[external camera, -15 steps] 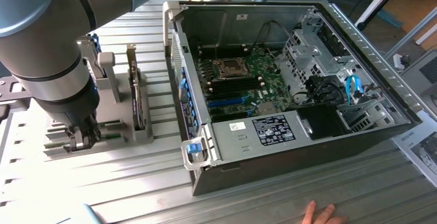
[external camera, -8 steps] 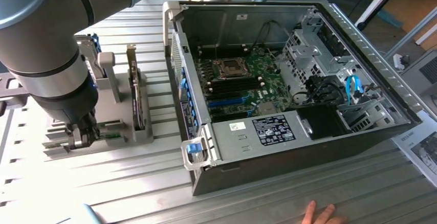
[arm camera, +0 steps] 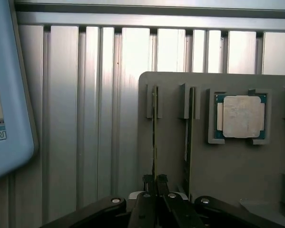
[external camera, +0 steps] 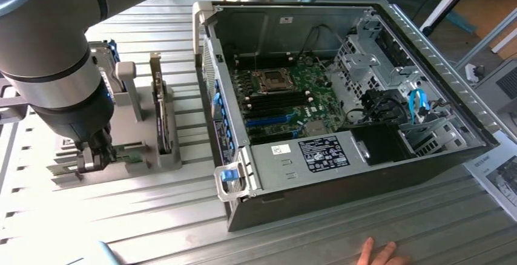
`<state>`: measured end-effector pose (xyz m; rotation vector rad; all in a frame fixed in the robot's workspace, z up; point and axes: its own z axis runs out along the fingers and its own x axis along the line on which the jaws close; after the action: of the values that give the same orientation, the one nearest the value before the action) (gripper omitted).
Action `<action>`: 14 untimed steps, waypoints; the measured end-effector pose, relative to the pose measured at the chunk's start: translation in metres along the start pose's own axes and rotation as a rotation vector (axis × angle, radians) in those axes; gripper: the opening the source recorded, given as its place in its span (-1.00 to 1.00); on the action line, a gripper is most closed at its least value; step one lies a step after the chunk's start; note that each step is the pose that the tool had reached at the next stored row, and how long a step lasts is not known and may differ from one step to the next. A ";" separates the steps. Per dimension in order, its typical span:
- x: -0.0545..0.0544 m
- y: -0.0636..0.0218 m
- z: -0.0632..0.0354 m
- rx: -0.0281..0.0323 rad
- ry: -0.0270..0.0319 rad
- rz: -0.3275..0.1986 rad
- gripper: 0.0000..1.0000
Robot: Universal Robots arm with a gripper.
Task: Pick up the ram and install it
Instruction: 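Pick up the ram and move it above insertion slot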
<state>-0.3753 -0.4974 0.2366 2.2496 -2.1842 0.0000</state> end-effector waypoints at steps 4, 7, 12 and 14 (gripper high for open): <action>0.000 0.0000 -0.0052 0.0000 -0.0006 0.004 -0.76; 0.000 0.0001 -0.0097 0.0000 -0.0006 0.004 -0.76; 0.000 0.0001 -0.0185 0.0000 -0.0006 0.005 -0.76; 0.000 0.0001 -0.0223 0.0000 -0.0007 0.005 -0.76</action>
<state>-0.3753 -0.4974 0.2590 2.2442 -2.1904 -0.0007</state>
